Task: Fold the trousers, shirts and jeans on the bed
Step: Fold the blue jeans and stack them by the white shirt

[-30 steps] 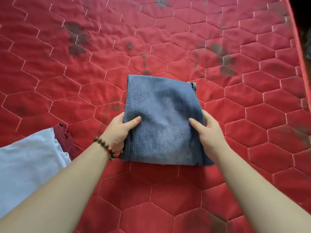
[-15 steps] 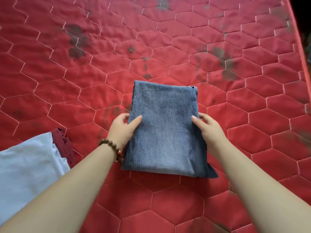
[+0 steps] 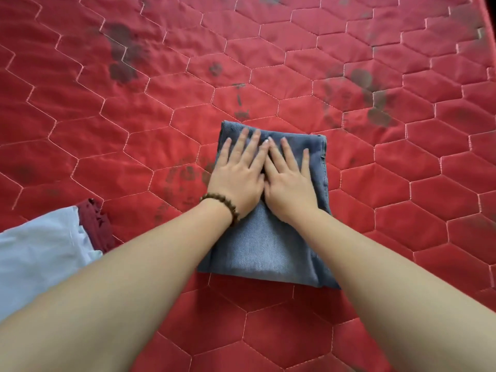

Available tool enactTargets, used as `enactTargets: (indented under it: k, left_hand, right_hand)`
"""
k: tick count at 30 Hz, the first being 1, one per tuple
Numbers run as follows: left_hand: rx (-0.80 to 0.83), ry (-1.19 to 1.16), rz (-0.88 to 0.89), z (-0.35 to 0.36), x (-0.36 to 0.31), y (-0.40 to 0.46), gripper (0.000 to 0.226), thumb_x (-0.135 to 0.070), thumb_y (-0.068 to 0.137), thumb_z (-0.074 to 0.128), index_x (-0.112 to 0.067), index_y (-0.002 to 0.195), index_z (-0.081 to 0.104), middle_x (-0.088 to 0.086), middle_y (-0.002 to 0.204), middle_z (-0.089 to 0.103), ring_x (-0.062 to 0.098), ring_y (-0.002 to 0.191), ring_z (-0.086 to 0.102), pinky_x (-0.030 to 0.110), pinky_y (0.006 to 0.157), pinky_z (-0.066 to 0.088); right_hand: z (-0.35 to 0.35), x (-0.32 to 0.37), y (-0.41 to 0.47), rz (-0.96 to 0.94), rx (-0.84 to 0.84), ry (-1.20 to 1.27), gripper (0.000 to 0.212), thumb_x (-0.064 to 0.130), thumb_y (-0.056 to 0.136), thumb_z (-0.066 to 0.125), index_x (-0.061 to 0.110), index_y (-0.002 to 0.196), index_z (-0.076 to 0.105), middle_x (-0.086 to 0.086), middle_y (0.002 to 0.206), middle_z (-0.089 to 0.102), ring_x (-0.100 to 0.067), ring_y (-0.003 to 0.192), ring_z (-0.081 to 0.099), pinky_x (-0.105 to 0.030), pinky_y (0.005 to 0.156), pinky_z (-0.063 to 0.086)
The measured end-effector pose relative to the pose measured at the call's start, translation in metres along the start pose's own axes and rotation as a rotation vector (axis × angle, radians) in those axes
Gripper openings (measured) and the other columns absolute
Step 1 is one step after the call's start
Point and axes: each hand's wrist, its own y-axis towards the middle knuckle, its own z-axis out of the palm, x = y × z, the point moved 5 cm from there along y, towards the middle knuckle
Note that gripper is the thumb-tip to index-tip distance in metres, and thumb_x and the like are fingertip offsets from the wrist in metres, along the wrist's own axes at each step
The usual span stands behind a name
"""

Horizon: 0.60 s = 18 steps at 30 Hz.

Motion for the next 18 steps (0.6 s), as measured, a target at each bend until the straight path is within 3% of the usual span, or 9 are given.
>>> enactTargets:
  k: [4, 8, 12, 15, 18]
  left_hand:
    - [0.035, -0.023, -0.076, 0.021, 0.018, -0.003, 0.068, -0.052, 0.094, 0.022, -0.026, 0.152, -0.001, -0.002, 0.161, -0.006, 0.013, 0.147, -0.010, 0.053, 0.117, -0.002]
    - [0.011, -0.037, -0.102, 0.024, 0.016, -0.009, 0.072, -0.057, 0.089, 0.019, -0.028, 0.152, -0.001, -0.002, 0.161, -0.007, 0.013, 0.147, -0.009, 0.053, 0.117, 0.006]
    - [0.029, -0.087, -0.160, 0.026, 0.016, -0.020, 0.073, -0.057, 0.090, 0.021, -0.028, 0.152, -0.003, -0.001, 0.161, -0.009, 0.014, 0.147, -0.009, 0.050, 0.118, 0.009]
    - [0.018, -0.090, -0.175, 0.027, 0.016, -0.023, 0.073, -0.056, 0.090, 0.022, -0.027, 0.152, -0.002, 0.000, 0.161, -0.007, 0.014, 0.147, -0.007, 0.048, 0.118, 0.010]
    - [-0.003, -0.086, -0.167, 0.027, 0.017, -0.022, 0.073, -0.055, 0.090, 0.024, -0.026, 0.153, 0.000, 0.001, 0.161, -0.005, 0.015, 0.147, -0.005, 0.047, 0.118, 0.010]
  right_hand:
    - [0.019, -0.015, -0.007, 0.037, -0.013, 0.000, 0.058, 0.046, 0.100, 0.028, 0.032, 0.152, 0.008, 0.006, 0.161, 0.002, -0.016, 0.148, -0.002, -0.045, 0.117, -0.011]
    - [0.020, -0.034, -0.033, 0.266, -0.009, -0.048, 0.059, 0.054, 0.098, 0.019, 0.036, 0.152, 0.003, 0.011, 0.161, -0.004, -0.010, 0.147, -0.007, -0.052, 0.117, -0.006]
    - [0.013, -0.043, -0.061, 0.422, 0.060, -0.077, 0.058, 0.049, 0.100, 0.018, 0.033, 0.153, 0.001, 0.008, 0.161, -0.007, -0.019, 0.148, -0.007, -0.062, 0.113, -0.002]
    - [0.008, -0.005, -0.087, 0.295, -0.063, -0.014, 0.063, 0.051, 0.094, 0.034, 0.026, 0.151, 0.024, -0.003, 0.160, 0.013, -0.024, 0.148, 0.007, -0.062, 0.113, -0.002]
    - [0.028, 0.029, -0.127, 0.069, -0.021, 0.000, 0.064, 0.057, 0.090, 0.037, 0.030, 0.148, 0.033, -0.003, 0.158, 0.023, -0.027, 0.146, 0.019, -0.055, 0.117, 0.010]
